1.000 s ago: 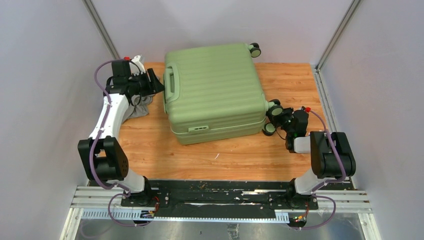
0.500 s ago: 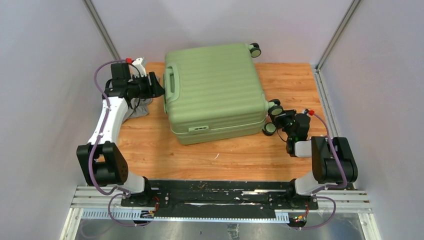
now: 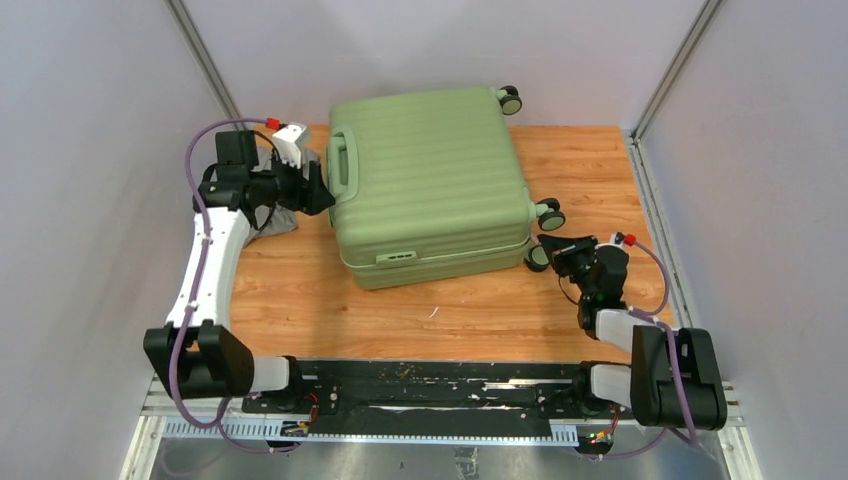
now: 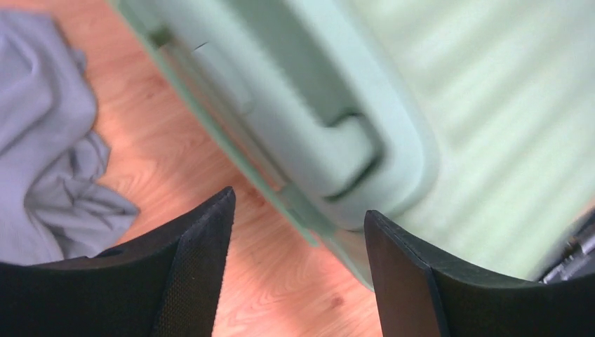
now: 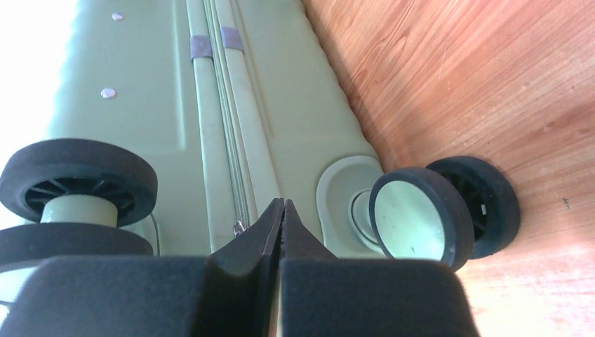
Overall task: Pack the luggage
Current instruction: Zip the luggage at the center of the board.
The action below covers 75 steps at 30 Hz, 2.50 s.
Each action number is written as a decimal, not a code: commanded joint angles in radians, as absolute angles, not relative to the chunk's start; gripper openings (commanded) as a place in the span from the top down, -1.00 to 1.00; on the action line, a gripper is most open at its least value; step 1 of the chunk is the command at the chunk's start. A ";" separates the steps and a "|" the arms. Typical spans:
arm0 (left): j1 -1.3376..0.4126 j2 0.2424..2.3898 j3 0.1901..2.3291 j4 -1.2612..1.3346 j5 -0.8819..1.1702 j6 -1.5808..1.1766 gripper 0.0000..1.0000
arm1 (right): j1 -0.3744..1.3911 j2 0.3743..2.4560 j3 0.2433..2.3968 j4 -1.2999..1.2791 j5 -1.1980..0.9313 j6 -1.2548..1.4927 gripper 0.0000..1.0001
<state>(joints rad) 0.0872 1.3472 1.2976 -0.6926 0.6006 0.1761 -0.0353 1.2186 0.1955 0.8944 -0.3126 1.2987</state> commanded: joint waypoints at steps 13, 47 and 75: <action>-0.298 1.081 1.289 -0.899 0.474 0.676 -0.50 | -0.016 1.057 0.213 0.649 -0.606 0.988 1.00; 0.167 1.411 1.289 -0.693 0.550 -0.007 -0.38 | -0.014 0.788 0.321 0.114 -0.647 0.557 0.99; 0.104 1.610 1.368 -0.396 0.789 -0.331 1.00 | -0.012 0.725 0.397 -0.037 -0.529 0.529 0.65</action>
